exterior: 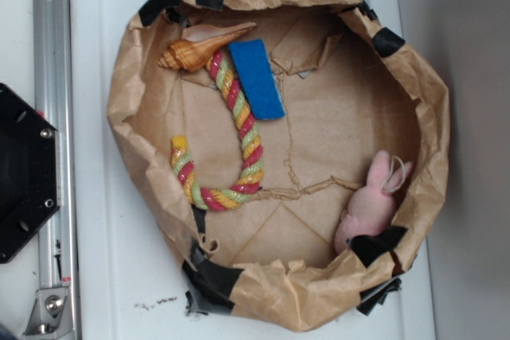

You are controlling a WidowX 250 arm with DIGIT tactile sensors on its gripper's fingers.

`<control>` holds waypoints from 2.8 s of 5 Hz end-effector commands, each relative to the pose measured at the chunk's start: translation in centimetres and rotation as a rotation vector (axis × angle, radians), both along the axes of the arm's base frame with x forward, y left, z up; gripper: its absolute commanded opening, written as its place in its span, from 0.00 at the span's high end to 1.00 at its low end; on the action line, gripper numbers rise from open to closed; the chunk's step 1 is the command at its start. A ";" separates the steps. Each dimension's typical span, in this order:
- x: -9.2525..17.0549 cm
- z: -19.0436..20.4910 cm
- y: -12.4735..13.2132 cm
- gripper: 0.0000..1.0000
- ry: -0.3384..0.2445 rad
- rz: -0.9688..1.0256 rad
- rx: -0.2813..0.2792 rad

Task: Grab the pink bunny.

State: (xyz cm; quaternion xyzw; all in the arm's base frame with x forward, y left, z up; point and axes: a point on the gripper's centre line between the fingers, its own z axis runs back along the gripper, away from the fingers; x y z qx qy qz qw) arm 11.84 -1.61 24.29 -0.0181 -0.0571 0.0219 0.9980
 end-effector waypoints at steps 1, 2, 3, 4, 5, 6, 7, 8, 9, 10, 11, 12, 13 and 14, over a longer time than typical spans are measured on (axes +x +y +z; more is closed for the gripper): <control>0.0 0.0 0.0 0.00 0.000 0.000 0.000; 3.4 -2.5 0.5 0.00 -0.018 0.082 0.062; 8.4 -4.8 0.5 0.00 -0.099 0.227 0.014; 12.0 -7.4 1.6 0.00 -0.158 0.279 -0.070; 14.6 -10.1 2.7 0.00 -0.118 0.221 -0.083; 16.0 -11.4 3.1 0.00 -0.149 0.228 -0.160; 17.0 -12.8 3.2 0.00 -0.209 0.220 -0.215; 18.1 -14.5 2.3 0.00 -0.245 0.219 -0.219; 20.7 -15.0 0.6 0.00 -0.270 0.239 -0.248; 22.7 -14.5 -0.6 0.00 -0.303 0.239 -0.321; 23.9 -14.9 -2.7 0.00 -0.307 0.184 -0.374; 22.8 -17.2 -3.7 0.00 -0.258 0.130 -0.330; 17.8 -20.1 -2.8 1.00 -0.145 0.117 -0.266; 14.6 -19.0 -1.7 1.00 -0.126 0.089 -0.237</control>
